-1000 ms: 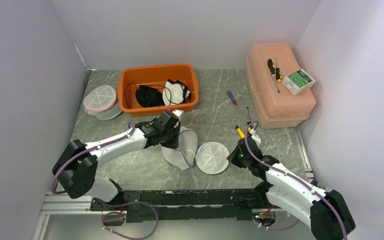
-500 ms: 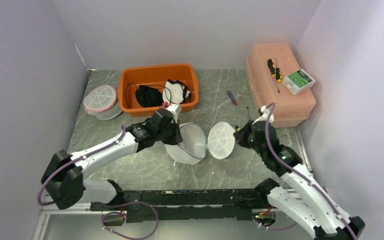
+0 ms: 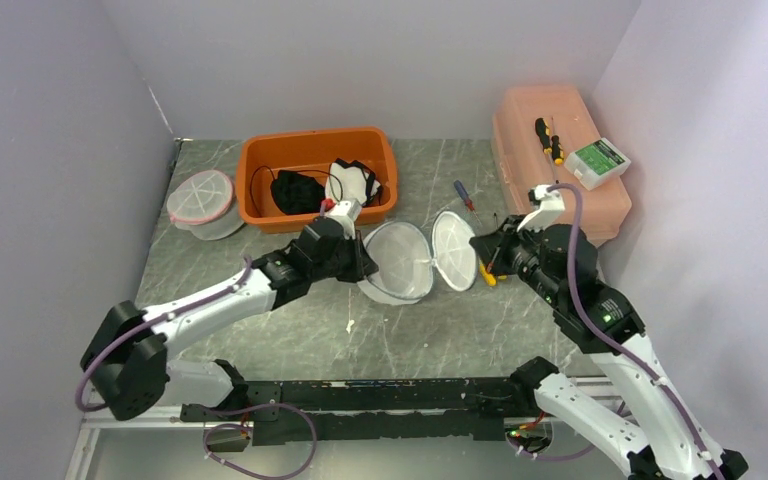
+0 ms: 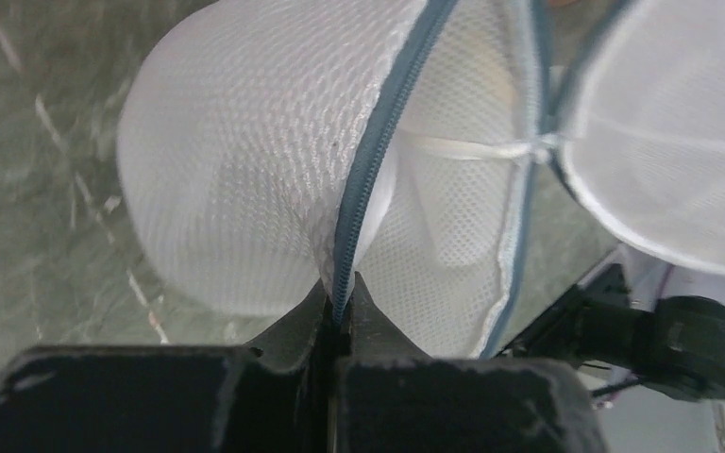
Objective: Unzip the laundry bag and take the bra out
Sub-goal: Adjust the laundry bag at the center of the board, then close the laundry bag at the center of the board.
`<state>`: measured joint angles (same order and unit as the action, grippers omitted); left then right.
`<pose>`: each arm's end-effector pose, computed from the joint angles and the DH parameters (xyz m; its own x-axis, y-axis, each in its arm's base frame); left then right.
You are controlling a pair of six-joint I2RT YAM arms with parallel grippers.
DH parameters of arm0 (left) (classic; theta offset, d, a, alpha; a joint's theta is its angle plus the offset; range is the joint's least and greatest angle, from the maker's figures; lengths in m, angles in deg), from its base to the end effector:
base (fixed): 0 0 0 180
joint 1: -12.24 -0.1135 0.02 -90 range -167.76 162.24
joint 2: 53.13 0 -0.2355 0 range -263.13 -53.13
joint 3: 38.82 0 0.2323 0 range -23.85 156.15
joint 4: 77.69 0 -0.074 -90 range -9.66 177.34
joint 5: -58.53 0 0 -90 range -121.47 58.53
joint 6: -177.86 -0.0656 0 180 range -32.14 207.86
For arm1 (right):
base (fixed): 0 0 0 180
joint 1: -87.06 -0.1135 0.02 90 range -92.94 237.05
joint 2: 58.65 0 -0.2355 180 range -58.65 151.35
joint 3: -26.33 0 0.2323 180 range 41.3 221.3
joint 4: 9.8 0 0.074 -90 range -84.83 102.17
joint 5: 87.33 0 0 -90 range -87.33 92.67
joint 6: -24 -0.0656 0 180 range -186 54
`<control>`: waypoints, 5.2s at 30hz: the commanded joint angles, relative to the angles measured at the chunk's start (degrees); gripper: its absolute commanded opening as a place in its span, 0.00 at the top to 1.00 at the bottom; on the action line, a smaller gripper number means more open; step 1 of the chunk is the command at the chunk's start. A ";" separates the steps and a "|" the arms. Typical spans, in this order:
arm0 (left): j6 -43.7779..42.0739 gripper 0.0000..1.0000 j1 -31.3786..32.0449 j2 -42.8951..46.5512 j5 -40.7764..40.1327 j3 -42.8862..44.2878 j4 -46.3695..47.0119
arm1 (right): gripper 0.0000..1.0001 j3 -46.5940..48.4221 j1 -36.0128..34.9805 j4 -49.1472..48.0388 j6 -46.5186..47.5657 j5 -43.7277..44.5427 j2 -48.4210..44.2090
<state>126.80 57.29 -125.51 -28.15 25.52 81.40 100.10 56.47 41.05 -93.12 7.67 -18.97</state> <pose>0.2098 -0.2156 0.2379 -0.7326 -0.1543 -0.6630 0.3625 0.7360 -0.5718 0.1446 0.0788 0.3539 -0.4193 0.2797 -0.8637 -0.2741 0.8680 0.4141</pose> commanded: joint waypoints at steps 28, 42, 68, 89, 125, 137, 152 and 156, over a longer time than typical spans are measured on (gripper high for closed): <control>2.28 0.55 0.21 -2.30 -3.22 3.43 -13.88 | 1.00 3.30 -0.18 0.41 3.05 -7.78 6.75; 3.13 0.41 0.21 -3.29 -6.95 7.56 -15.25 | 1.00 1.76 -0.17 -1.26 1.75 -8.28 7.15; 0.38 0.97 0.38 -5.78 -1.74 20.23 -19.60 | 1.00 15.42 -0.26 3.28 4.80 -5.19 10.50; 4.04 0.68 0.45 -5.94 -0.35 10.56 -15.05 | 1.00 4.82 -0.43 4.43 -3.25 7.65 13.73; -16.13 0.16 19.73 -16.59 -21.36 16.14 21.48 | 1.00 3.15 -1.07 -2.85 -17.40 1.55 19.78; -14.30 0.74 19.72 -17.83 -21.70 15.89 21.11 | 1.00 2.67 -1.10 -2.99 -18.28 -1.33 19.65; -11.32 0.97 19.34 -14.08 -23.36 11.17 20.54 | 0.22 6.57 -0.84 -0.69 -12.47 -1.70 17.51; -8.33 0.97 16.97 -12.79 -21.30 9.37 20.87 | 0.20 3.18 -0.74 -3.90 -9.89 -2.64 13.96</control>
<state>115.19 76.22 -142.12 -50.40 36.09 99.92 103.80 55.75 41.09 -106.80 6.31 -0.81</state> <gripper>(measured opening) 0.044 0.796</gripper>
